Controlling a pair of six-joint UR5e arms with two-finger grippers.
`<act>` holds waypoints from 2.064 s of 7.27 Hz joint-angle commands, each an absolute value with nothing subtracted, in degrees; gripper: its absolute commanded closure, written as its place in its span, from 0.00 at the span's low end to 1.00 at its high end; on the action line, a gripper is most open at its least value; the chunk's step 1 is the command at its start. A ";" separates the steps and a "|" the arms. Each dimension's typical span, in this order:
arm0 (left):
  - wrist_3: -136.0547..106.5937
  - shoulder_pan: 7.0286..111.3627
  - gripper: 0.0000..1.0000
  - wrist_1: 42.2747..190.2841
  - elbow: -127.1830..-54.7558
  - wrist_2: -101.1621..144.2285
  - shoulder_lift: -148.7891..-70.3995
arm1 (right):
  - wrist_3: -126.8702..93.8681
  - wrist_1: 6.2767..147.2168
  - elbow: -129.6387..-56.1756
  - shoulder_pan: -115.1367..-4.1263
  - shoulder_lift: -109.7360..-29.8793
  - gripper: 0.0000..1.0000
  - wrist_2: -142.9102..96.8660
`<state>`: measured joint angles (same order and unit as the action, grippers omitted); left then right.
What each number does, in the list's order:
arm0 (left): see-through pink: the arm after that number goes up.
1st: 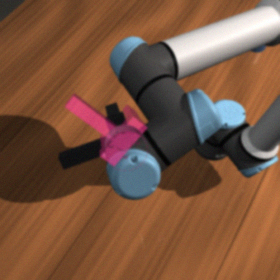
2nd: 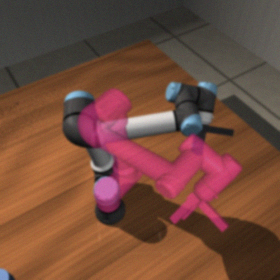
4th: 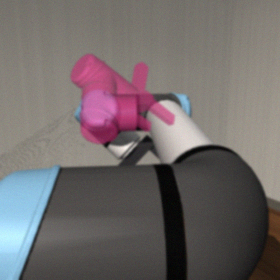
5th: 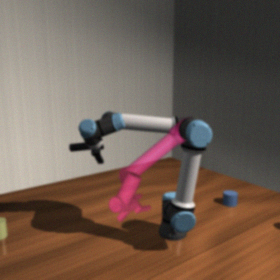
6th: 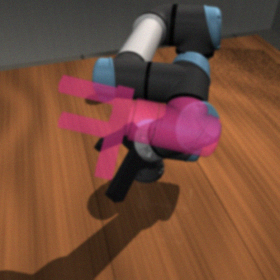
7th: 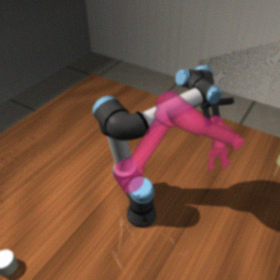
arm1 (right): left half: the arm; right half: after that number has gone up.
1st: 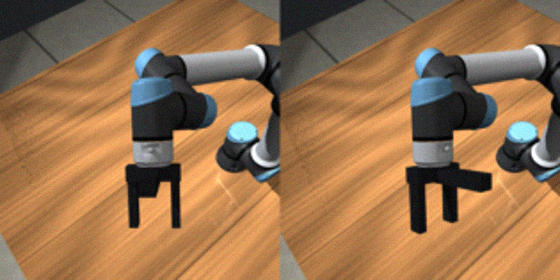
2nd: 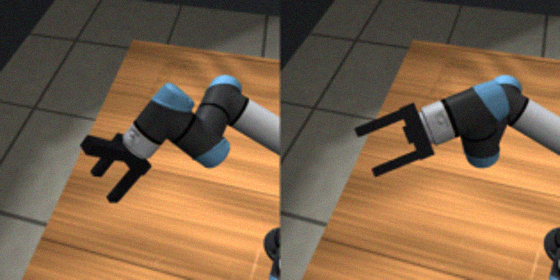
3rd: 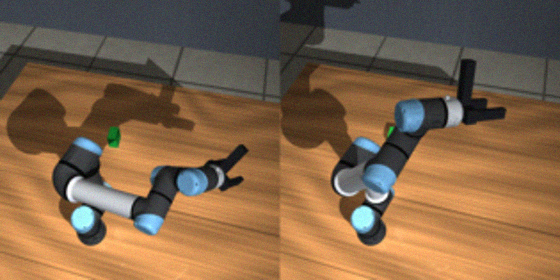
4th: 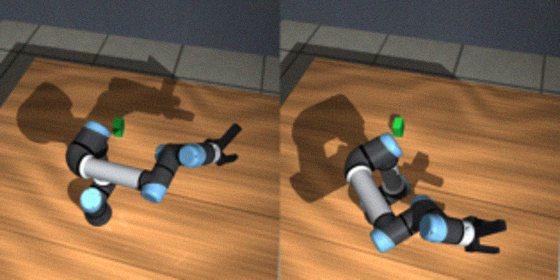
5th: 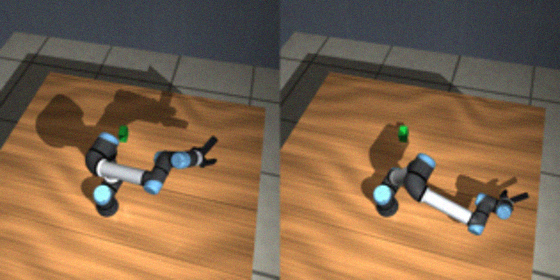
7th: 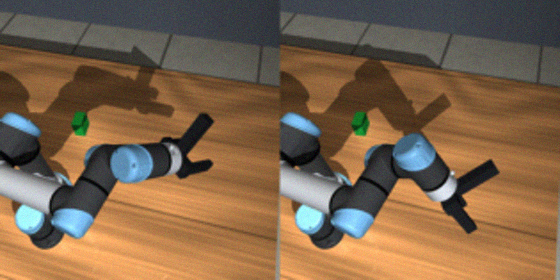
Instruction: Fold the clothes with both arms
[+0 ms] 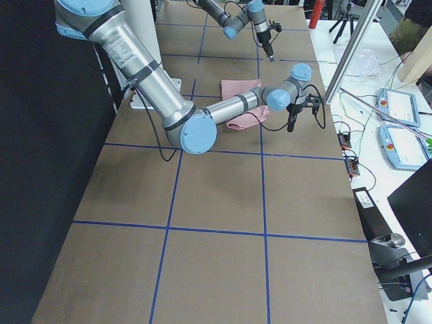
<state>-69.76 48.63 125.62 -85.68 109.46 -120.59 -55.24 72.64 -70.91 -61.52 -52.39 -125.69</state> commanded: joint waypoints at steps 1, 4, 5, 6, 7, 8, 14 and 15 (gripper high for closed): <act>-52.45 53.85 0.00 121.22 -95.58 115.20 -110.18 | -37.69 72.69 -74.35 -70.36 -61.75 0.00 -130.49; -25.31 67.63 0.00 120.85 -96.16 126.01 -96.63 | -18.53 80.02 -81.35 -78.11 -72.20 0.00 -133.51; -18.09 71.24 0.00 119.72 -96.07 127.95 -92.94 | -9.76 85.20 -84.17 -80.74 -75.73 0.00 -133.51; -9.84 75.19 0.00 113.79 -96.24 130.06 -90.38 | -2.10 88.73 -86.98 -82.51 -80.20 0.00 -133.51; -3.40 79.67 0.00 105.64 -97.28 132.08 -88.61 | 1.81 88.86 -90.40 -84.18 -85.90 0.00 -133.51; 0.31 83.72 0.00 98.86 -98.51 132.80 -88.59 | 1.93 88.86 -93.40 -84.37 -88.65 0.00 -133.59; 1.16 89.65 0.00 90.17 -101.42 132.80 -84.99 | 0.97 88.24 -92.99 -84.20 -89.65 0.00 -134.74; 0.88 89.74 0.00 91.22 -102.12 132.72 -84.90 | 1.05 88.24 -92.99 -84.20 -89.65 0.00 -134.48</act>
<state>2.77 89.65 90.08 -101.51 132.70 -85.03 0.97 88.27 -93.00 -84.21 -89.53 -134.71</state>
